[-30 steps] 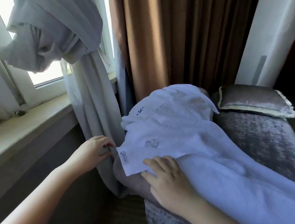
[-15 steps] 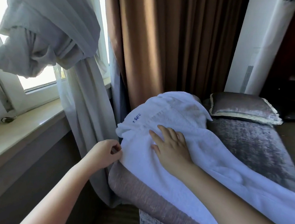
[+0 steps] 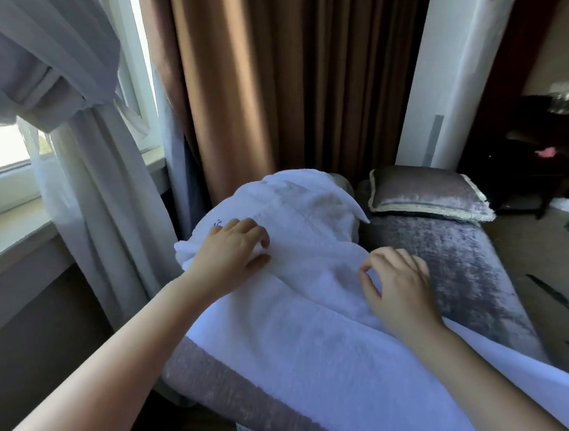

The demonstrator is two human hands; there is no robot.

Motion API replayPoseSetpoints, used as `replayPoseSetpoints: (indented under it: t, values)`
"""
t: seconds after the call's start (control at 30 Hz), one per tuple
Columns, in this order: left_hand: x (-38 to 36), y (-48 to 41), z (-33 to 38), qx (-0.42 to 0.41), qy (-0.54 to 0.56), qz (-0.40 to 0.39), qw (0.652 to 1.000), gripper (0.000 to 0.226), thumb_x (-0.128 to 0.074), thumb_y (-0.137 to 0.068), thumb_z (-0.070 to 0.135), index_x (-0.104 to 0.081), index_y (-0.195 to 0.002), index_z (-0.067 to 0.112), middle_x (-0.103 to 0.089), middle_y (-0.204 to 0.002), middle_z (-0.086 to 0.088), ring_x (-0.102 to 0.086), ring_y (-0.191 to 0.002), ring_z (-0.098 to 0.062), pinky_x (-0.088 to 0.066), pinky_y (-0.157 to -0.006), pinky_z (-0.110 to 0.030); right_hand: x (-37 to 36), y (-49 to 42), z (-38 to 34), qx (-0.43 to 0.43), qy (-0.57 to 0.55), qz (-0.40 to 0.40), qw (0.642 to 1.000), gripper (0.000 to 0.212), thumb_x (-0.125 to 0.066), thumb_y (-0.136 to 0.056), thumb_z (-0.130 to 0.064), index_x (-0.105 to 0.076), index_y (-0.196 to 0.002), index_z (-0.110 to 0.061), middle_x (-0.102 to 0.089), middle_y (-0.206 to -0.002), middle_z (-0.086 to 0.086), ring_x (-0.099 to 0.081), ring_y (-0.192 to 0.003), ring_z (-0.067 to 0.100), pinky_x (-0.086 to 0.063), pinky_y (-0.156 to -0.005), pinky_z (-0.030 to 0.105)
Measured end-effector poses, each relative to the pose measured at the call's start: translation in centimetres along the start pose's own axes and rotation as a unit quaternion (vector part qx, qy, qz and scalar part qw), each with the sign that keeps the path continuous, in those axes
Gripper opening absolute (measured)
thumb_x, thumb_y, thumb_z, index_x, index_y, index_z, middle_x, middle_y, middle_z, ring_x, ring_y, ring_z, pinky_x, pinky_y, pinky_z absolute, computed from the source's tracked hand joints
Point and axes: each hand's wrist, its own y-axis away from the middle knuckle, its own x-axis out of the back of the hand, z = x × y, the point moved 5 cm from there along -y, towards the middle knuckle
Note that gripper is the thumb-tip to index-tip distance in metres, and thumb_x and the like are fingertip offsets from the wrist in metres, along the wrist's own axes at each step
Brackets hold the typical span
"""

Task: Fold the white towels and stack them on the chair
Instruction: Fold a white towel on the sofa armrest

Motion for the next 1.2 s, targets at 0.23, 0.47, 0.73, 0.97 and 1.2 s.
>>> replayPoseSetpoints:
  t: [0.23, 0.47, 0.73, 0.97, 1.2]
  values:
    - [-1.0, -7.5, 1.0, -0.006, -0.032, 0.018, 0.999, 0.040, -0.044, -0.099, 0.012, -0.051, -0.137, 0.023, -0.052, -0.140, 0.001, -0.046, -0.125, -0.025, -0.041, -0.093, -0.038, -1.6, 1.3, 5.0, -0.129, 0.030, -0.175, 0.976, 0.038, -0.042, -0.097, -0.017, -0.046, -0.135, -0.023, -0.055, -0.129, -0.005, -0.043, -0.122, 0.020, -0.027, -0.101, 0.037]
    - [-3.9, -11.9, 2.5, -0.066, -0.115, -0.095, 0.987, 0.046, -0.047, -0.095, 0.008, -0.052, -0.134, 0.032, -0.050, -0.133, 0.009, -0.042, -0.122, -0.018, -0.036, -0.098, -0.032, -2.0, 1.6, 5.9, -0.173, -0.016, -0.225, 0.959, 0.051, -0.037, -0.100, -0.020, -0.025, -0.149, -0.023, -0.035, -0.150, -0.004, -0.034, -0.133, 0.020, -0.028, -0.107, 0.038]
    - [-1.3, -10.8, 1.1, -0.080, -0.179, 0.010, 0.981, 0.023, -0.051, -0.098, 0.015, -0.069, -0.112, 0.019, -0.066, -0.100, 0.003, -0.046, -0.105, -0.023, -0.032, -0.078, -0.030, -2.5, 2.1, 7.7, -0.200, 0.012, -0.226, 0.953, 0.016, -0.043, -0.099, -0.026, -0.057, -0.105, -0.020, -0.047, -0.102, 0.001, -0.050, -0.108, 0.025, -0.035, -0.082, 0.034]
    - [3.4, -8.9, -0.9, 0.051, 0.020, 0.087, 0.995, 0.015, -0.048, -0.091, 0.000, -0.061, -0.094, 0.007, -0.065, -0.091, -0.007, -0.061, -0.087, -0.029, -0.046, -0.068, -0.035, 3.8, 2.5, 7.9, -0.139, -0.009, -0.076, 0.987, 0.025, -0.057, -0.095, -0.035, -0.052, -0.080, -0.016, -0.051, -0.069, 0.000, -0.053, -0.069, 0.027, -0.029, -0.062, 0.034]
    - [6.5, -3.0, -1.3, 0.019, 0.067, 0.134, 0.989, 0.007, -0.060, -0.092, 0.003, -0.067, -0.094, 0.004, -0.068, -0.096, -0.010, -0.065, -0.087, -0.028, -0.035, -0.067, -0.027, 10.9, 7.1, 1.5, 0.042, 0.048, 0.109, 0.992, 0.020, -0.057, -0.091, -0.029, -0.066, -0.078, -0.016, -0.054, -0.069, -0.001, -0.054, -0.058, 0.019, -0.028, -0.049, 0.023]
